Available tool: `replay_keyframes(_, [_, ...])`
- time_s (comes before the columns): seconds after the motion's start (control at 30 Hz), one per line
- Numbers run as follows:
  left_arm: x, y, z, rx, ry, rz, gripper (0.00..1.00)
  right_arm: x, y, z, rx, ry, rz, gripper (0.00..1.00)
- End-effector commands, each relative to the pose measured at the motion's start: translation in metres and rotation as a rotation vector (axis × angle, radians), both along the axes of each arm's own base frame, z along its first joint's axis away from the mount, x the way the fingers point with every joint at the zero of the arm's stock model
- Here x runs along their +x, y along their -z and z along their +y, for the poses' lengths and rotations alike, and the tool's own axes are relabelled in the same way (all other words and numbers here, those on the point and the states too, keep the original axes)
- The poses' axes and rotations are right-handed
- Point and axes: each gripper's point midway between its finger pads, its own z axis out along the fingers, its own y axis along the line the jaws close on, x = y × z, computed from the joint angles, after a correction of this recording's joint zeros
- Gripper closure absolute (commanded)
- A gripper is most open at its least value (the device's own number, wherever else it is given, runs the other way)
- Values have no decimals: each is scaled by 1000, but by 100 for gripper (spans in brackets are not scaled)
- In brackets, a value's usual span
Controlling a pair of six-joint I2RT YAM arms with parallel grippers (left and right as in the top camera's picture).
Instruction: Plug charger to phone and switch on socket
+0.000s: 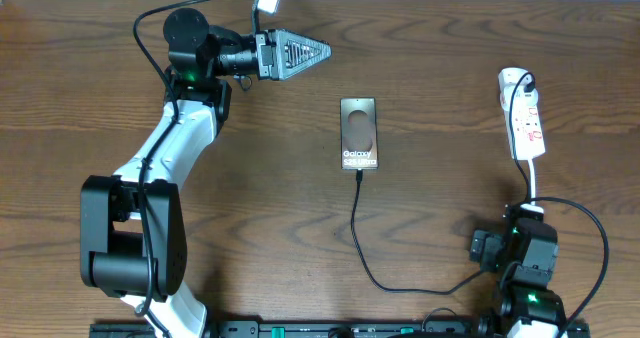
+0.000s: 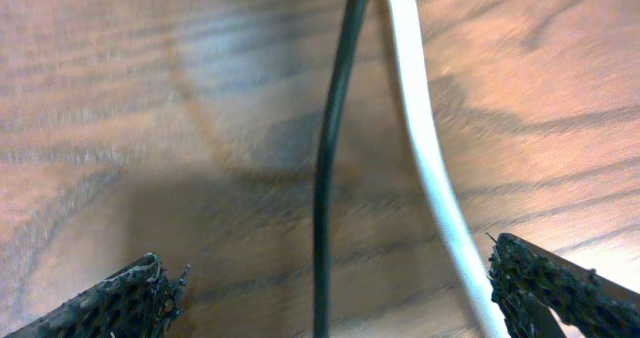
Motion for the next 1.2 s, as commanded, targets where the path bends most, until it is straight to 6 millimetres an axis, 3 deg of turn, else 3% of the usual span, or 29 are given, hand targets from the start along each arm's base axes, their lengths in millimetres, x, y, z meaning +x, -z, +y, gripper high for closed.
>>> replay_keyframes(0.0, [-5,-9,1,1,11,-46,4,1,-6,-4,-34,7,-30,1])
replay_keyframes(0.1, [-5,-9,1,1,11,-46,4,14,-21,-6,-56,2,-127,1])
replay_keyframes(0.27, [-5,-9,1,1,11,-46,4,59,-89,6,-70,-93,-587,1])
replay_keyframes(0.4, [-5,-9,1,1,11,-46,4,61,-139,12,-114,-135,-796,1])
replay_keyframes(0.47, [-5,-9,1,1,11,-46,4,59,-152,17,-133,-173,-847,1])
replay_keyframes(0.53, [-5,-9,1,1,11,-46,4,59,-157,28,-159,-245,-856,1])
replay_keyframes(0.7, [-5,-9,1,1,11,-46,4,57,-142,54,-190,-397,-786,1])
replay_keyframes(0.9, [-5,-9,1,1,11,-46,4,58,-142,72,-172,-475,-791,1])
replay_keyframes(1.17, [-5,-9,1,1,11,-46,4,58,-142,77,-126,-476,-803,1])
